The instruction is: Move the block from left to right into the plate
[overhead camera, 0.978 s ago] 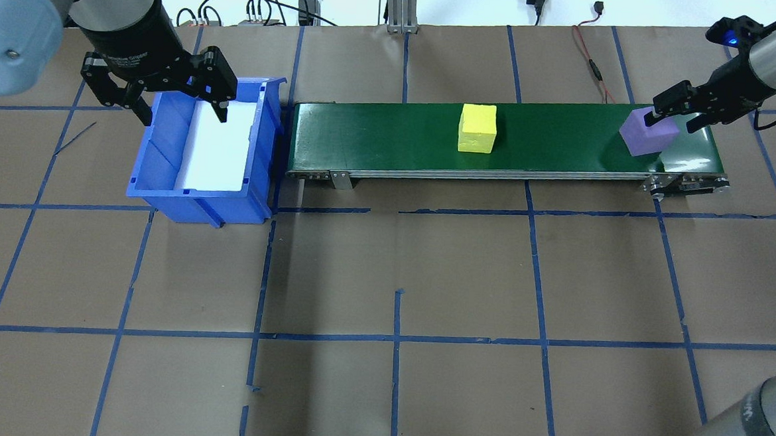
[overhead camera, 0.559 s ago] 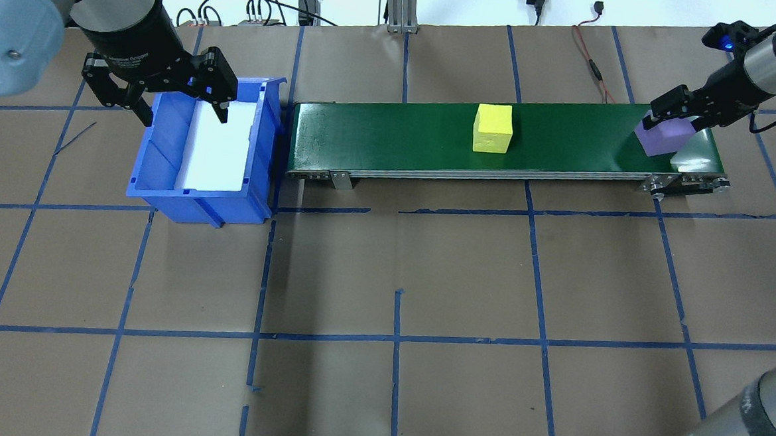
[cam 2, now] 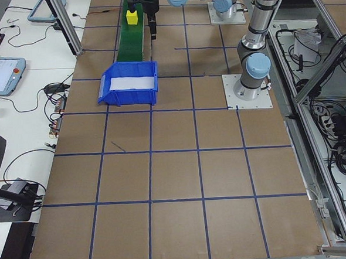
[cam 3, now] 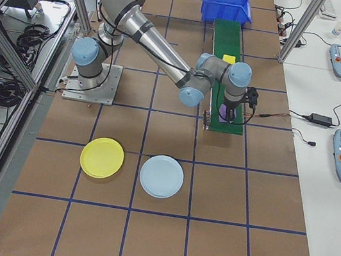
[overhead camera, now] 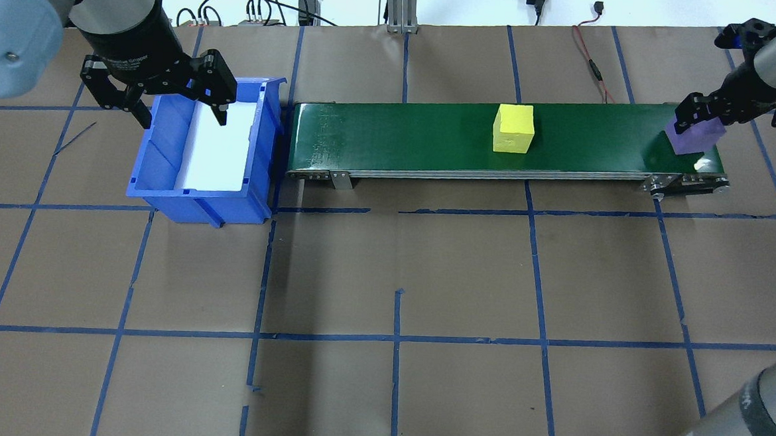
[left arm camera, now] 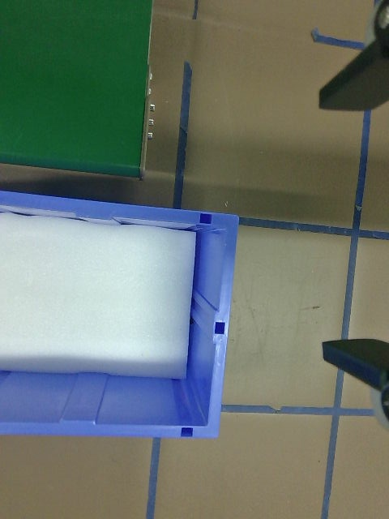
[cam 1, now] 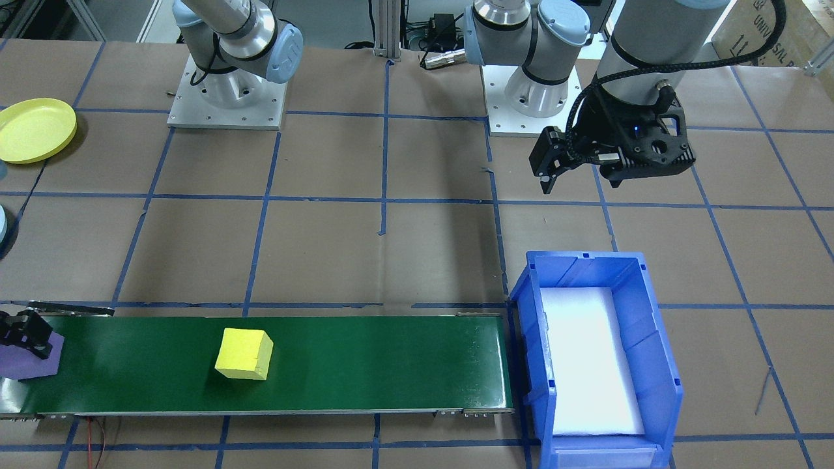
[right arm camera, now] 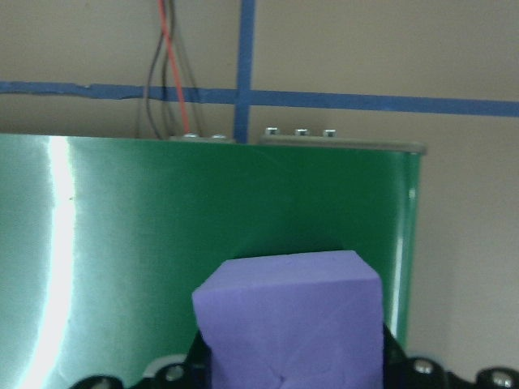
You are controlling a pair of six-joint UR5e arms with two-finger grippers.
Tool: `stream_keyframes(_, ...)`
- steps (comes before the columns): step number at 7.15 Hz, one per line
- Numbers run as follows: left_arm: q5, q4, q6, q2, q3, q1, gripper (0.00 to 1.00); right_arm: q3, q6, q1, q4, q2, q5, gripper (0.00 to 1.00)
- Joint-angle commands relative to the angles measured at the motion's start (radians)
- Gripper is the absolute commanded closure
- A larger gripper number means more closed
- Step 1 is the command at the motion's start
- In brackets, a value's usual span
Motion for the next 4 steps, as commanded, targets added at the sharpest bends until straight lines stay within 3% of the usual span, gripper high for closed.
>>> stream_keyframes(1,0.000,-0.001,0.001,0.001,-0.001,0.000,0.00,-0.011,-0.070,-0.094,-0.066,-0.011,-0.044,0.67)
stream_keyframes(4,-0.002,-0.001,0.001,0.001,-0.005,0.001,0.00,0.002,-0.206,-0.284,-0.064,-0.020,-0.034,0.70)
